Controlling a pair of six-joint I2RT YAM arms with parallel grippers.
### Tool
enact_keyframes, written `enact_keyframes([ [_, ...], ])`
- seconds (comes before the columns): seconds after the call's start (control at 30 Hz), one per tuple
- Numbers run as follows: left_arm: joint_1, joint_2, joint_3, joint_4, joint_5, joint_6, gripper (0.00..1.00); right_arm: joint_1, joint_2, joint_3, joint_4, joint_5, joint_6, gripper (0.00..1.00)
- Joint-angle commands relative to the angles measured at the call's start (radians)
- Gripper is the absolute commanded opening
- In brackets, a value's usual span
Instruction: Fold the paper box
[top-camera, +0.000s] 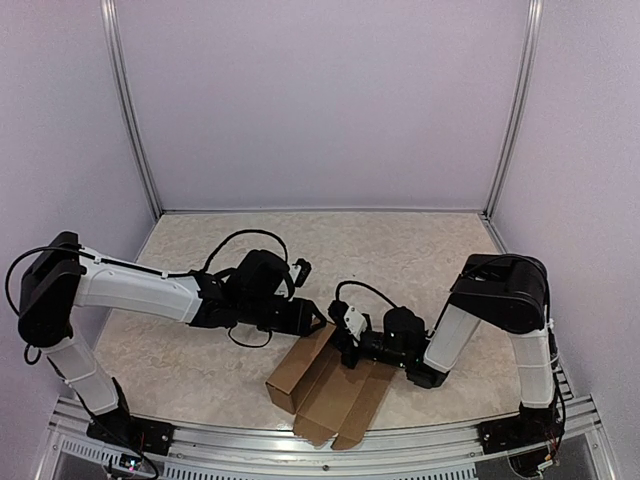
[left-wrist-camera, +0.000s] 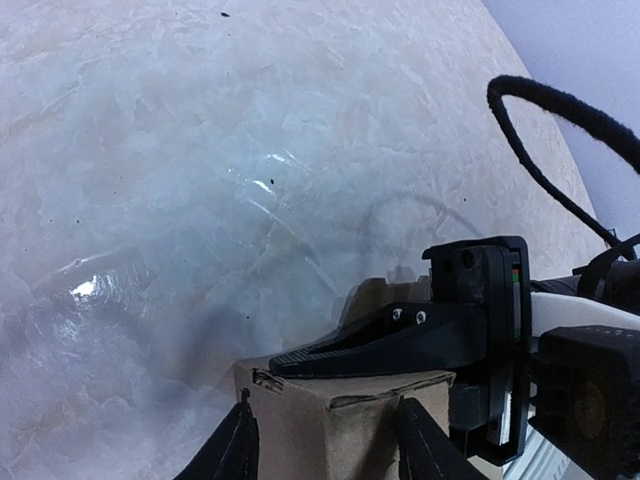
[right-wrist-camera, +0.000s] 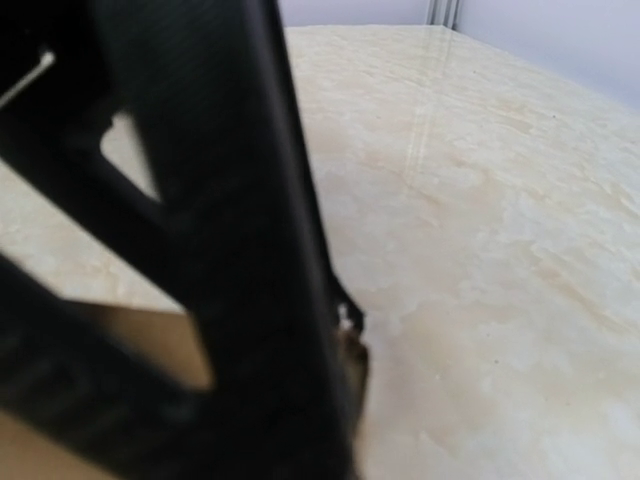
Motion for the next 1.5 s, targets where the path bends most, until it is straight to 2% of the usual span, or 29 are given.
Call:
enact_keyframes([
  [0.0, 0.034, 0.012, -0.060, 0.035, 0.054, -0.032, 0.45, 0.001, 0.033, 0.000, 0.243, 0.010, -0.012, 0.00],
  [0.07, 0.038, 0.020, -0.064, 0.058, 0.077, -0.042, 0.45, 0.001, 0.033, -0.006, 0.243, 0.018, -0.014, 0.01],
  [0.27, 0.040, 0.057, -0.052, 0.071, 0.095, -0.057, 0.44, 0.004, 0.027, -0.031, 0.242, 0.046, -0.030, 0.13],
  [0.4, 0.043, 0.062, -0.044, 0.053, 0.083, -0.056, 0.43, 0.007, 0.023, -0.047, 0.242, 0.059, -0.037, 0.15],
  [0.57, 0.045, 0.065, -0.034, 0.025, 0.064, -0.054, 0.38, 0.010, 0.013, -0.060, 0.243, 0.068, -0.044, 0.15],
  [0.7, 0.045, 0.066, -0.030, 0.022, 0.065, -0.057, 0.36, 0.011, 0.006, -0.058, 0.243, 0.074, -0.045, 0.12],
  [0.8, 0.045, 0.067, -0.030, 0.023, 0.070, -0.057, 0.36, 0.012, 0.001, -0.052, 0.243, 0.076, -0.047, 0.00],
  [0.97, 0.042, 0.068, -0.033, 0.026, 0.083, -0.057, 0.36, 0.017, -0.004, -0.045, 0.243, 0.085, -0.050, 0.00],
  [1.27, 0.053, 0.133, -0.056, 0.095, 0.130, -0.088, 0.47, 0.030, -0.009, -0.041, 0.244, 0.095, -0.065, 0.00],
  [1.47, 0.073, 0.146, -0.086, 0.178, 0.191, -0.115, 0.49, 0.033, -0.010, -0.045, 0.243, 0.100, -0.065, 0.00],
])
